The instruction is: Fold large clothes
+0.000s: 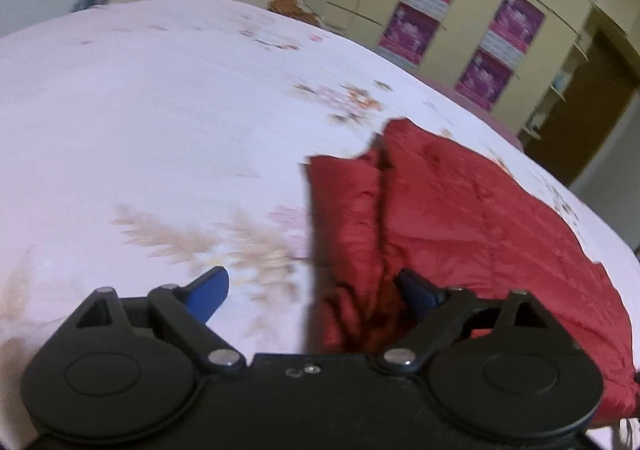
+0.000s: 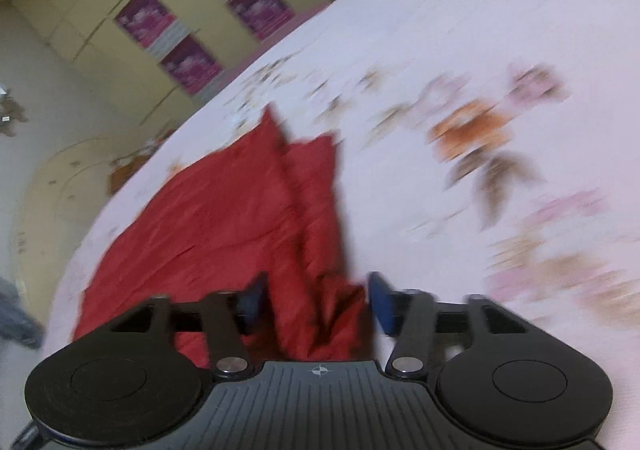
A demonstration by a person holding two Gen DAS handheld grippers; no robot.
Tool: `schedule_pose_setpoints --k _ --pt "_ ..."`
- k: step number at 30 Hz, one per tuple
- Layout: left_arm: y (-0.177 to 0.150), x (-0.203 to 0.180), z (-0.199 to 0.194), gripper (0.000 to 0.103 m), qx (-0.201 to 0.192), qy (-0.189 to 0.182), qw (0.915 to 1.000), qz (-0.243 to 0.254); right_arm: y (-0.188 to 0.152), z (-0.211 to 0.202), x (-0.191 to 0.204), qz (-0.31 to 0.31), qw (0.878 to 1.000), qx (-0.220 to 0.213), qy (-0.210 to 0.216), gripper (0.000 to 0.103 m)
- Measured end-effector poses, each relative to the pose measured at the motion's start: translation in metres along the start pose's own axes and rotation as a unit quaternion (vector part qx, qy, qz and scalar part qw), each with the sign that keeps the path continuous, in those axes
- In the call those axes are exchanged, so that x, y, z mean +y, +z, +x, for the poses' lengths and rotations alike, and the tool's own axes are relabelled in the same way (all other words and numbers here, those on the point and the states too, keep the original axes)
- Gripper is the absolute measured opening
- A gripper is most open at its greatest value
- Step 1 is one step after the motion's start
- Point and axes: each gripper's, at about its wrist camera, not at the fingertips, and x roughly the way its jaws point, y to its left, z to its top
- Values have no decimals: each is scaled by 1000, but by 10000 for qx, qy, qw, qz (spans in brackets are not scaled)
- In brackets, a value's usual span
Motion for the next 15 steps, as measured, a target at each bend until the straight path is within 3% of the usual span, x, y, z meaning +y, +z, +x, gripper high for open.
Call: schedule_pose_setpoints --k 1,3,4,5,7,9,12,15 --pt "-2 8 -6 79 -40 30 9999 -111 3 -8 -7 46 9999 -111 -117 64" --pt "-2 16 -20 66 -80 2 9996 -278 10 -27 -23 238 9990 -336 -186 64" --pt "-2 15 -28 65 -165 -102 9994 -285 13 -36 -28 276 9985 -450 -135 55" --pt "-2 11 -36 65 -267 -166 9993 -213 16 -44 -28 215 9984 -508 -86 35" --pt "-2 1 -41 68 -261 -314 9991 -101 18 -54 -18 1 9983 -581 20 31" --pt "-6 -3 -39 69 -62 -515 9982 -313 15 -57 5 -351 9973 -554 333 17" --pt "-20 -4 -38 64 232 -787 9920 -960 2 -53 48 -866 9920 -368 841 15" --pt "-37 -11 -35 63 479 -910 9877 -1180 -19 -41 85 -1157 9853 -51 1260 11"
